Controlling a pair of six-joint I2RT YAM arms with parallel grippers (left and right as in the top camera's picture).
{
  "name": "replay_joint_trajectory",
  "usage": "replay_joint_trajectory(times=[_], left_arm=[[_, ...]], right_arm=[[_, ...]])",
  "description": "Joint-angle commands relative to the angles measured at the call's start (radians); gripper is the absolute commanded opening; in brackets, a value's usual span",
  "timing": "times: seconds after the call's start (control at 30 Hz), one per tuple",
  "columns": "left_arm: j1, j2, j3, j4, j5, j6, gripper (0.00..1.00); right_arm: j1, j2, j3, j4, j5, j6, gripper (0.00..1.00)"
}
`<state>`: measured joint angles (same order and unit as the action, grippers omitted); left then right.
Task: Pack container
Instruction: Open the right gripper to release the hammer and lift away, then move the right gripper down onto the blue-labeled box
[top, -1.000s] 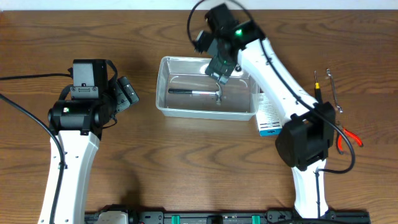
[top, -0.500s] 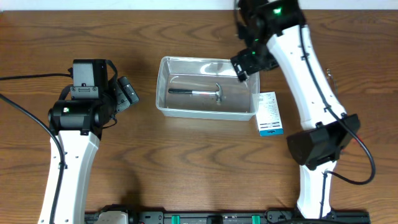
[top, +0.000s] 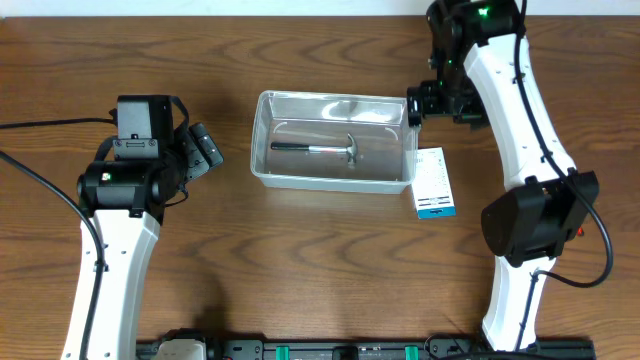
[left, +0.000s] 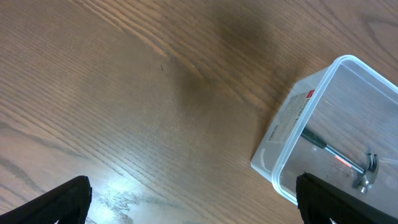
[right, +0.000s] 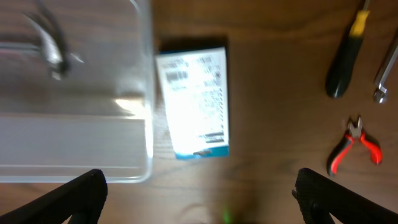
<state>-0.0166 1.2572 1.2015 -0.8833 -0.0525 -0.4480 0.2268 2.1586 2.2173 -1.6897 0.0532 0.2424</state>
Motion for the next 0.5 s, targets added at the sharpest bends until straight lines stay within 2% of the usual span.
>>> replay_joint_trajectory(times=[0.0, 0.33, 0.47], left_arm=[[0.004, 0.007, 0.011, -0.002, -0.012, 0.002, 0.98], [0.004, 0.007, 0.011, -0.002, -0.012, 0.002, 0.98], [0.004, 0.007, 0.011, -0.002, -0.012, 0.002, 0.98]], right_arm=[[0.001, -0.023, -0.072, 0.011, 0.047, -0.029, 0.99], [-0.006, -0.023, -0.182, 0.096, 0.055, -0.013, 0.99], [-0.023, -0.023, -0.224, 0.125, 0.031, -0.065, 0.99]])
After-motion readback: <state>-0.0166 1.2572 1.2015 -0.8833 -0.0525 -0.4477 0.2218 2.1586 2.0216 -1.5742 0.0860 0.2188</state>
